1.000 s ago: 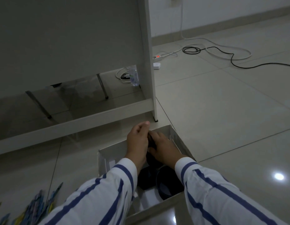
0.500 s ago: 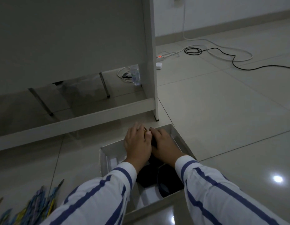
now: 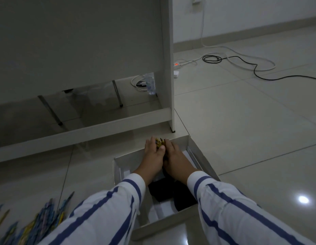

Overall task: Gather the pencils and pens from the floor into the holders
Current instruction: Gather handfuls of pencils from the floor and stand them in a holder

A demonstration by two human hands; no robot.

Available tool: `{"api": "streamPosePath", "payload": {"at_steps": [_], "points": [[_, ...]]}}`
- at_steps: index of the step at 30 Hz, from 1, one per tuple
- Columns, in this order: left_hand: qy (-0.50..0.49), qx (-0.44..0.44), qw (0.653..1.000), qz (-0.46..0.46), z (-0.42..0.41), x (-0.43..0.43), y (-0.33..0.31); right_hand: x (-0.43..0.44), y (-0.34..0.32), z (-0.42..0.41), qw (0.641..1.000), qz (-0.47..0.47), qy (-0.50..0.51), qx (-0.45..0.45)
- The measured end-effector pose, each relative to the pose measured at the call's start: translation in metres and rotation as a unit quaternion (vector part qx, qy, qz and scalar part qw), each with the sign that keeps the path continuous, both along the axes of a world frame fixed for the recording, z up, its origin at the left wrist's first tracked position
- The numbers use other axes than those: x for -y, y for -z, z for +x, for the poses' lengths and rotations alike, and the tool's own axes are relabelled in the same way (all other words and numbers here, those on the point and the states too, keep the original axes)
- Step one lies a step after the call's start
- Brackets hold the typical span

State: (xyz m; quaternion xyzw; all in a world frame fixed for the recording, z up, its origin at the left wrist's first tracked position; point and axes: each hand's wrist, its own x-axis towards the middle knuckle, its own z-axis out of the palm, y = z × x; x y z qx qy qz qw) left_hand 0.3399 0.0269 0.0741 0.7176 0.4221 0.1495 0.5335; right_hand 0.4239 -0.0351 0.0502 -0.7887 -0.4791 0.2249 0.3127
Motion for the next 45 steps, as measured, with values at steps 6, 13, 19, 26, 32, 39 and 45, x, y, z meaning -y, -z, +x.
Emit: {"api": "streamPosePath", "payload": {"at_steps": [6,13,19,26,32,39,45], "points": [[-0.010,0.022,0.999,-0.024,-0.019,-0.003,-0.010,-0.001,-0.021,-0.005,0.999,0.009,0.002,0.041],[-0.042,0.032,0.999,0.006,-0.067,-0.001,-0.030,-0.006,-0.057,-0.037,0.990,0.035,0.005,0.139],[-0.089,0.017,0.995,0.033,-0.158,0.002,-0.046,-0.026,-0.083,-0.113,0.979,0.033,-0.097,0.177],[-0.144,-0.029,0.987,0.061,-0.282,-0.006,-0.043,-0.056,-0.099,-0.225,0.960,0.005,-0.221,0.174],[-0.186,-0.087,0.977,0.052,-0.368,-0.030,-0.008,-0.080,-0.076,-0.314,0.947,-0.097,-0.270,0.143],[-0.166,-0.184,0.969,0.010,-0.420,-0.047,0.063,-0.072,-0.008,-0.361,0.927,-0.254,-0.253,0.112],[-0.076,-0.304,0.950,0.020,-0.435,-0.051,0.110,-0.057,0.042,-0.380,0.920,-0.346,-0.178,0.051]]}}
